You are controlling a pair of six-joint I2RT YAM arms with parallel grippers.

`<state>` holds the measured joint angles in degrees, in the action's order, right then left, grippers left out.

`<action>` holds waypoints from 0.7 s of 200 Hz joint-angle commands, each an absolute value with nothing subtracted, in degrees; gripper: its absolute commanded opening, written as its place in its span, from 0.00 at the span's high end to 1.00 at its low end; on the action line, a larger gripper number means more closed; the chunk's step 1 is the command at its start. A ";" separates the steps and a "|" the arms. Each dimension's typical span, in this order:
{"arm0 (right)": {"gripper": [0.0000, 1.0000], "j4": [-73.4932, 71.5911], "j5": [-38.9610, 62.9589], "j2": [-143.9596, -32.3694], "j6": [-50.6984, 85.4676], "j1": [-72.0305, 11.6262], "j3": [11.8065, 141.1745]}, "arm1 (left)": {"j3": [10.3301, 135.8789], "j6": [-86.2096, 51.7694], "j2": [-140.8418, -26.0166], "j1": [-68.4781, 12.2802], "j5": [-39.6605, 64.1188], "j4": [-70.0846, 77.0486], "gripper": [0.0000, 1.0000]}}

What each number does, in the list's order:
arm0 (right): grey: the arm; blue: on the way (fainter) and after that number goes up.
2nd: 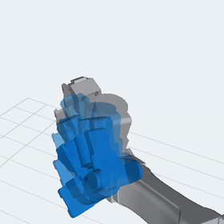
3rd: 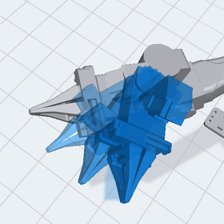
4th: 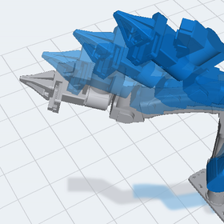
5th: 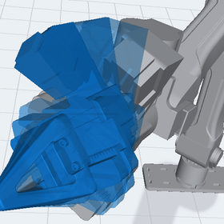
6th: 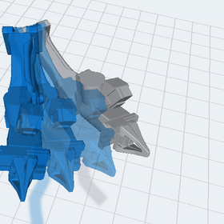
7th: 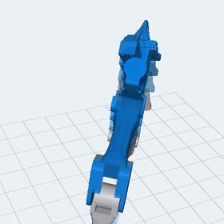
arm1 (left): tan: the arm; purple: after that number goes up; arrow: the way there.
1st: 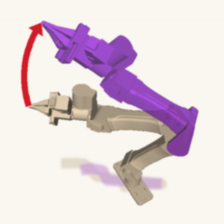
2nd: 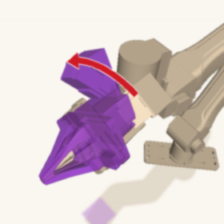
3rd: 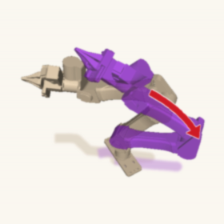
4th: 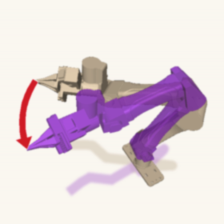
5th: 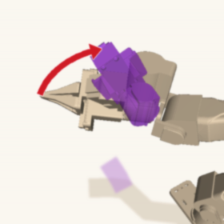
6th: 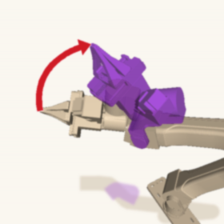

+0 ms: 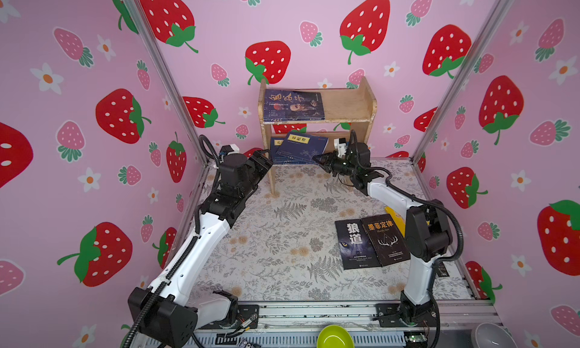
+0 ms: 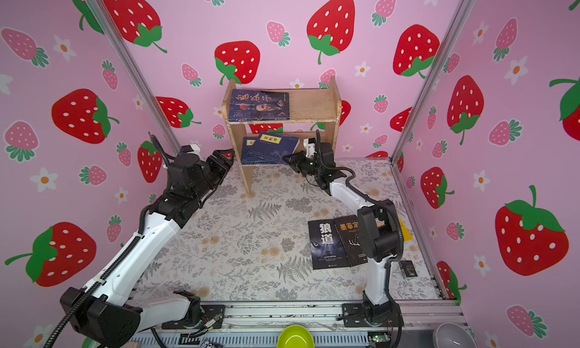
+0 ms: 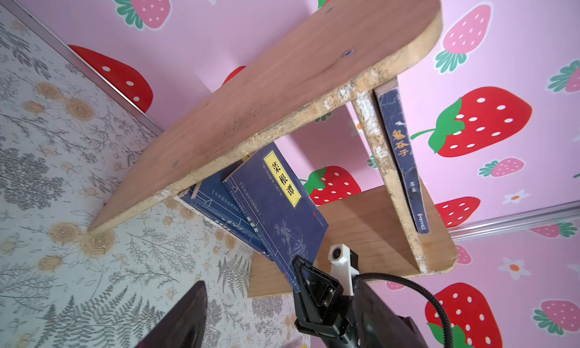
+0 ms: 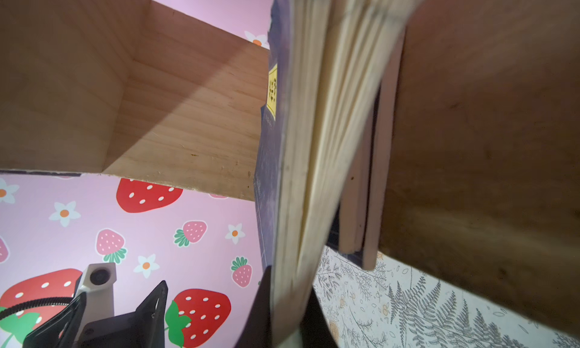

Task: Stacking books/files
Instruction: Place the book on the bookshelf.

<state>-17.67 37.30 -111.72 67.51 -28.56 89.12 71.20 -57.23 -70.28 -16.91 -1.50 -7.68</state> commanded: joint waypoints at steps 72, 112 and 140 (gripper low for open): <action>0.93 -6.24 44.21 -117.15 56.00 -27.54 102.02 | 65.27 -54.21 -68.76 -9.01 5.20 -13.39 0.25; 0.93 -3.27 46.28 -118.35 54.15 -27.25 104.13 | 66.18 -54.25 -70.39 -7.99 6.69 -13.35 0.25; 0.91 -3.07 46.52 -118.62 54.14 -26.73 104.30 | 66.25 -54.44 -71.43 -7.74 7.48 -13.18 0.25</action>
